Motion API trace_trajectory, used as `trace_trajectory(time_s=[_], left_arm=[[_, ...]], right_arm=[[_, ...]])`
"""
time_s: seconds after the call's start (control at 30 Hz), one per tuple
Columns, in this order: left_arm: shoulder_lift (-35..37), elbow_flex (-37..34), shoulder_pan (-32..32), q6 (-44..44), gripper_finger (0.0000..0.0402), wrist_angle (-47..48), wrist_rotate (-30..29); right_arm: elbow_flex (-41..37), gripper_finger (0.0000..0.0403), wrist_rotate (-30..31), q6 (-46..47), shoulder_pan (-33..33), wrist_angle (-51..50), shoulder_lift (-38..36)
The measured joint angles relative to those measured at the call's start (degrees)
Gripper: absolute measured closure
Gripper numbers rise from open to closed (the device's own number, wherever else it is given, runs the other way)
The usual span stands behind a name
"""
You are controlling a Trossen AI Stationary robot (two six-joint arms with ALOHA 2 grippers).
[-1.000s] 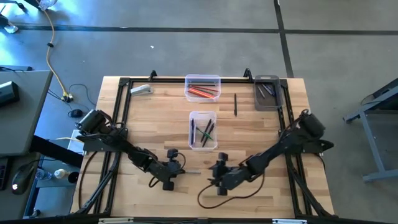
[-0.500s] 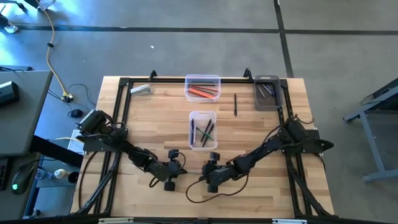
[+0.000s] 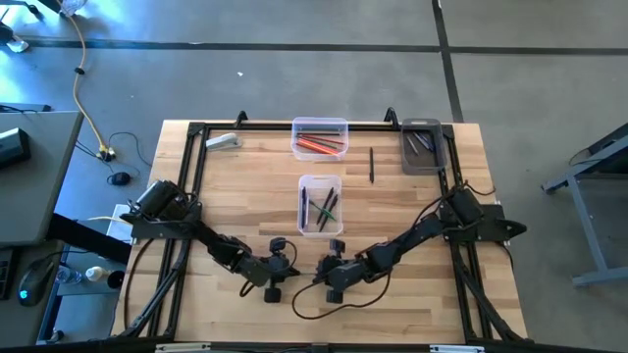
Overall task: Sort crayons/erasers/pens/pencils in bins
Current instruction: Put the gray crayon into the transparent black bin
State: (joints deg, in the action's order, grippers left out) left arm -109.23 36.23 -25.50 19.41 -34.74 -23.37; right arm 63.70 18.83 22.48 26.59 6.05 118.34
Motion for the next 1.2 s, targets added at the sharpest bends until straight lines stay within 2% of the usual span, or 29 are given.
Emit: trace_trajectory(time_s=[0.43, 0.67, 1.0, 1.2], left_arm=[[0.28, -0.04, 0.04, 2.03, 0.0399, 0.09, -0.22], [2.29, -0.02, -0.09, 2.48, 0.0362, -0.20, 0.85], [14.15, -0.06, -0.13, -0.04, 0.0294, 4.94, 0.68], [23.05, -1.15, -0.46, -3.95, 0.0278, 7.86, 0.07]], right_arm=[[-0.07, 0.0383, -0.41, -1.79, 0.02, -0.18, 0.04], [-0.18, 0.0385, -0.87, -1.97, 0.02, -0.28, -0.43], [-0.35, 0.0386, -2.05, -3.45, 0.02, -1.59, -1.64], [-0.35, 0.0386, -2.99, -3.46, 0.46, -3.21, -2.29]])
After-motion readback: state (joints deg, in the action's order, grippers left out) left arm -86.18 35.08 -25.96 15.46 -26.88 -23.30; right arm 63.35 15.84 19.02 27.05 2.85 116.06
